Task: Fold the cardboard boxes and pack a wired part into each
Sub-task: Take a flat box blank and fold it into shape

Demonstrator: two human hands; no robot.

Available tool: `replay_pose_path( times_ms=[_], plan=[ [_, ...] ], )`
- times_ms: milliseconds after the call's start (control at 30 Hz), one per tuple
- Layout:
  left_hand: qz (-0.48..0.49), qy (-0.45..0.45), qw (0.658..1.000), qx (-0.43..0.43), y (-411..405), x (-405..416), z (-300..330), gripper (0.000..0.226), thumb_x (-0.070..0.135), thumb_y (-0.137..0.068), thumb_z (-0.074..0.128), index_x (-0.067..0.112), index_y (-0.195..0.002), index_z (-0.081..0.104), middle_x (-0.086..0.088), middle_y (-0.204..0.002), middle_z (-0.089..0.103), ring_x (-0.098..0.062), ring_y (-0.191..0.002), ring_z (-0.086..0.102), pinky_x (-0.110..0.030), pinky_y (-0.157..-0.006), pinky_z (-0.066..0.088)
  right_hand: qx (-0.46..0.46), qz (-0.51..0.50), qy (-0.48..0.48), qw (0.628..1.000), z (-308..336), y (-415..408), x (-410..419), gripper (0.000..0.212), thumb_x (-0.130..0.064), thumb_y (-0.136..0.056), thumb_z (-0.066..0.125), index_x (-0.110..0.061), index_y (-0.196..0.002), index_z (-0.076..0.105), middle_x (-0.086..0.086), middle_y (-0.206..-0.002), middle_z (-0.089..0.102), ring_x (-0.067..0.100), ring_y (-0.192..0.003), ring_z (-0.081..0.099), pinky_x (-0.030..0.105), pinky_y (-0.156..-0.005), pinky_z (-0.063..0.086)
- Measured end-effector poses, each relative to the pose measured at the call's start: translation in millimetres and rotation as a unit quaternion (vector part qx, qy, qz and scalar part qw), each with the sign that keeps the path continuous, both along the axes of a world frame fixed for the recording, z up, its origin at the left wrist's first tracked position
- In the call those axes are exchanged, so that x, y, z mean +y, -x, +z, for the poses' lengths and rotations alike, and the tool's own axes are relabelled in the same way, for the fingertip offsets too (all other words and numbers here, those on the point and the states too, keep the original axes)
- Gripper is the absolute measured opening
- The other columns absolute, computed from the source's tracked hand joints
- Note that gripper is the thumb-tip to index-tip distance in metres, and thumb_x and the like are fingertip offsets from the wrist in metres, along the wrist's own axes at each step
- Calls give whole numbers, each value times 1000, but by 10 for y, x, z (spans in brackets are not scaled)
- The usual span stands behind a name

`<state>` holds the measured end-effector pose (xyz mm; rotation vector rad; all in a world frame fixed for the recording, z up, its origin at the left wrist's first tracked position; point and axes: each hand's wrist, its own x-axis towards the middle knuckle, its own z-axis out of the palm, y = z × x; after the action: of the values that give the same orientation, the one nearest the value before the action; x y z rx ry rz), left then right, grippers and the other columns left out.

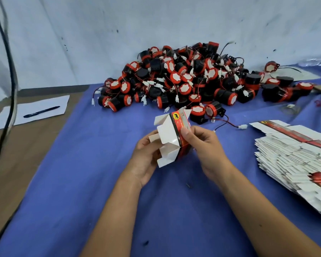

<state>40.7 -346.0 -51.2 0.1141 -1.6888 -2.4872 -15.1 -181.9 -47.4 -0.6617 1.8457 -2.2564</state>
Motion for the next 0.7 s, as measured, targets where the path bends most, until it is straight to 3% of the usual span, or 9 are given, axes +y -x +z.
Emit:
replay_pose_path(
  times_ms=[100, 167, 267, 400, 500, 567, 700],
  plan=[
    [-53, -12, 999, 3, -56, 66, 14, 41, 30, -74, 77, 19, -113, 80, -11, -119, 75, -26, -110, 69, -43, -104, 52, -37, 69, 68, 995, 51, -63, -32, 33, -37, -93, 65, -8, -80, 73, 10, -84, 71, 19, -75, 64, 28, -71, 52],
    [-125, -40, 991, 22, -92, 88, 26, 50, 29, -71, 86, 21, -119, 77, -7, -120, 73, -24, -114, 65, -45, -111, 46, -78, 89, 105, 987, 85, -94, -51, 44, -42, -89, 66, 2, -94, 72, 17, -89, 70, 26, -81, 65, 35, -77, 52],
    [-213, -37, 974, 62, -126, 98, 38, 59, 36, -69, 93, 29, -125, 74, 2, -121, 72, -15, -113, 67, -38, -107, 49, -106, 131, 116, 979, 107, -131, -56, 40, -44, -92, 60, -8, -97, 78, 10, -91, 74, 23, -83, 70, 32, -76, 55],
    [-126, -83, 986, 71, -102, 84, 56, 69, 35, -67, 91, 16, -129, 67, -9, -119, 71, -24, -107, 68, -43, -98, 55, -116, 150, 150, 970, 135, -134, -58, 43, -35, -97, 51, -2, -116, 73, 22, -117, 70, 35, -108, 66, 43, -98, 50],
    [-15, -73, 996, 54, -83, 123, 83, 62, 29, -73, 73, 8, -130, 62, -10, -111, 74, -25, -100, 70, -38, -84, 60, -78, 134, 86, 984, 125, -132, -63, 48, -35, -102, 47, 3, -123, 68, 24, -128, 67, 37, -124, 62, 43, -109, 47],
    [33, -53, 998, 27, -84, 164, 113, 55, 28, -78, 63, 3, -126, 64, -12, -108, 75, -28, -99, 71, -40, -86, 59, -32, 119, 11, 992, 106, -173, -80, 45, -42, -102, 53, -6, -121, 71, 16, -125, 71, 28, -122, 65, 38, -107, 48],
    [75, 5, 997, 22, -110, 159, 148, 34, 26, -88, 51, 11, -107, 76, -10, -98, 78, -29, -93, 72, -43, -84, 57, 58, 96, -93, 989, 129, -251, -109, 44, -56, -84, 70, -25, -116, 73, 13, -126, 63, 32, -124, 58, 54, -108, 45]
  ],
)
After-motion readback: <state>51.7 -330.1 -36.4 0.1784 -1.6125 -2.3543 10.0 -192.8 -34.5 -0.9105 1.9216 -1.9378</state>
